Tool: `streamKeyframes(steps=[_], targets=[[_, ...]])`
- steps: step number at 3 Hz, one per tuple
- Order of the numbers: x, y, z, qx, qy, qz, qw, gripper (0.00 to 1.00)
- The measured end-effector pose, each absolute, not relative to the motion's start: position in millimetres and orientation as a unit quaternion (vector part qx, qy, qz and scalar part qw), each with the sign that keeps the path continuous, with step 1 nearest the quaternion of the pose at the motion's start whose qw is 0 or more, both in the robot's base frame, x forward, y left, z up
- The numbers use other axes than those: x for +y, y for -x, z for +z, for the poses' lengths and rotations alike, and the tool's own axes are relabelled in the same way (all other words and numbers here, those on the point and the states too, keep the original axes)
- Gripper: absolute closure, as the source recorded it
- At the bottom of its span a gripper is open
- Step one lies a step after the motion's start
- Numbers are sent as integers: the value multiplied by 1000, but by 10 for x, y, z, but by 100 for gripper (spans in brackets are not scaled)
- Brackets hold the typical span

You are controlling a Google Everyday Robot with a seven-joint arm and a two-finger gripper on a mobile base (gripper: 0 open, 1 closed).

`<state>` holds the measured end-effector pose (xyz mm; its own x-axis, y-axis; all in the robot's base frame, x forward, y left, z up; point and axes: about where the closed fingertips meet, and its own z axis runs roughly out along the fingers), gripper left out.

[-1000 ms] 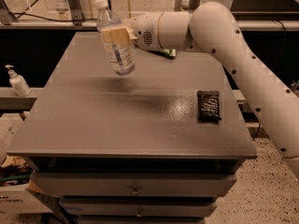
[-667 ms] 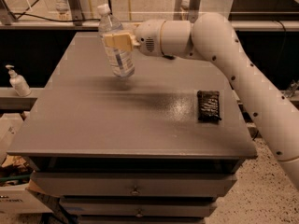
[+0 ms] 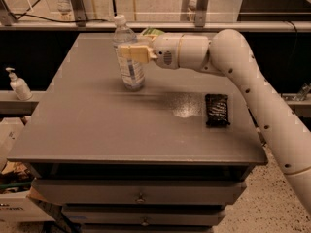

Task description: Place blue plastic bottle upright

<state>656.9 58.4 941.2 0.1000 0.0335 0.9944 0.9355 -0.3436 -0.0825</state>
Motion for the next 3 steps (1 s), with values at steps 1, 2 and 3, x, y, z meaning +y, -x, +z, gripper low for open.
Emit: streamKeyframes(steps=[1,2,3], targets=[[519,-6525,9339,-385,620,-542,416,82],[470,-6486,9304,-380,622,-543,417,58],[468,-6482,9303,-380,623,-543,417,35]])
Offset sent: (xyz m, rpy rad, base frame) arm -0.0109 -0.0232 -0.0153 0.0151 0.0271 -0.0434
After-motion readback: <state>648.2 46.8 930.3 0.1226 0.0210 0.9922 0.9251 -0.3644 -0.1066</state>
